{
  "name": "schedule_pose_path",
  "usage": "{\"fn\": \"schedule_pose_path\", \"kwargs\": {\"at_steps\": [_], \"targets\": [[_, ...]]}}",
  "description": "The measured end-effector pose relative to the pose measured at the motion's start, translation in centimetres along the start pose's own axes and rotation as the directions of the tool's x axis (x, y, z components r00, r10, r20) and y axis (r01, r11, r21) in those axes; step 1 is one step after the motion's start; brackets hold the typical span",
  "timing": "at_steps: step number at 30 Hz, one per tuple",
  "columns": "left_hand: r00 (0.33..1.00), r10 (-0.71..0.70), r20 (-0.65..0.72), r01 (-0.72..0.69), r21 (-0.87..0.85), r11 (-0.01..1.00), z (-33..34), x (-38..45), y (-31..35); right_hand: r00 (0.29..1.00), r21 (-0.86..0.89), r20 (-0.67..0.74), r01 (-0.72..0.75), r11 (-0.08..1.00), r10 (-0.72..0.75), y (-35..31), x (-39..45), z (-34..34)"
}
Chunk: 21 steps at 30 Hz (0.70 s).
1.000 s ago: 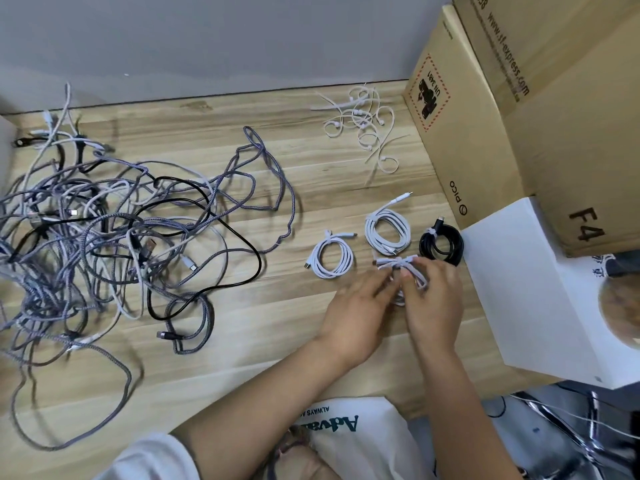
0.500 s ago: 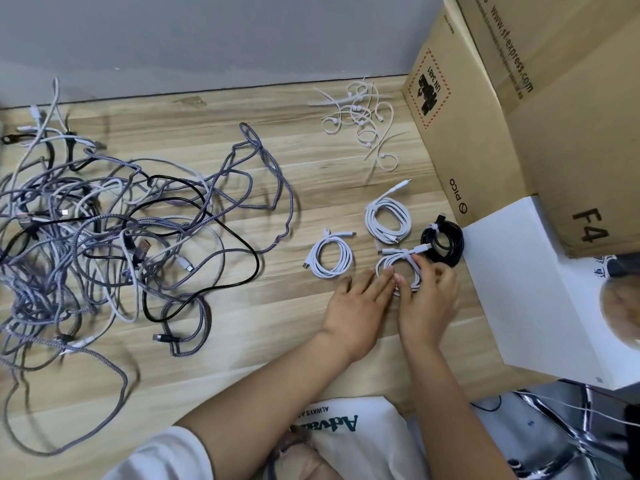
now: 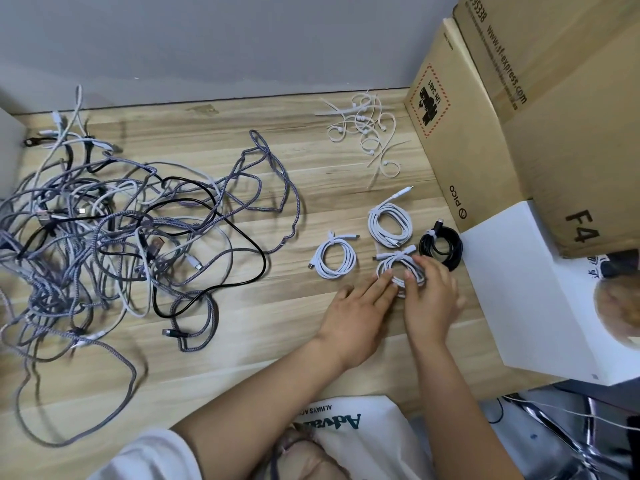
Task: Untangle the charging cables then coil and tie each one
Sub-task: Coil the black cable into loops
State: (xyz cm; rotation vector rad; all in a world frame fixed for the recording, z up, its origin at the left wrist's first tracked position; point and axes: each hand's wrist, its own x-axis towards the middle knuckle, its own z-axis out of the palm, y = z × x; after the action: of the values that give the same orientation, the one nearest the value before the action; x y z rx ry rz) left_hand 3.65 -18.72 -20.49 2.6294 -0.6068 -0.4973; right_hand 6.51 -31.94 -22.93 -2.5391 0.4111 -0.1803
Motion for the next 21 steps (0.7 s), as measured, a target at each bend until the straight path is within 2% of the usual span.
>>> {"fn": "schedule_pose_path", "kwargs": {"at_steps": [4, 7, 10, 13, 18, 21], "targets": [[0.979, -0.023, -0.202, 0.010, -0.062, 0.998, -0.9, -0.2, -0.1, 0.999, 0.018, -0.007, 0.038, 0.999, -0.038, -0.1, 0.0, -0.1], [0.954, -0.163, -0.251, 0.144, -0.094, 0.985, -1.2, -0.6, -1.0, 1.000, 0.032, -0.003, 0.031, 0.999, -0.031, -0.3, 0.2, -0.3], [0.884, -0.311, -0.349, 0.288, -0.118, 0.950, -0.8, -0.9, -1.8, 0.999, 0.045, -0.012, 0.030, 0.999, -0.030, -0.4, 0.2, -0.4], [0.861, -0.433, -0.267, 0.392, -0.196, 0.899, -1.1, -0.9, -2.5, 0.999, 0.051, -0.034, 0.038, 0.998, -0.036, -0.4, 0.1, -0.4], [0.882, -0.387, -0.268, 0.361, -0.142, 0.922, -1.2, 0.4, -4.1, 0.999, 0.024, -0.035, 0.017, 1.000, -0.016, -0.4, -0.1, -0.3], [0.883, -0.353, -0.309, 0.272, -0.274, 0.922, -2.2, 1.2, -3.6, 1.000, 0.014, -0.012, -0.003, 1.000, 0.003, -0.1, -0.3, 0.0]]}}
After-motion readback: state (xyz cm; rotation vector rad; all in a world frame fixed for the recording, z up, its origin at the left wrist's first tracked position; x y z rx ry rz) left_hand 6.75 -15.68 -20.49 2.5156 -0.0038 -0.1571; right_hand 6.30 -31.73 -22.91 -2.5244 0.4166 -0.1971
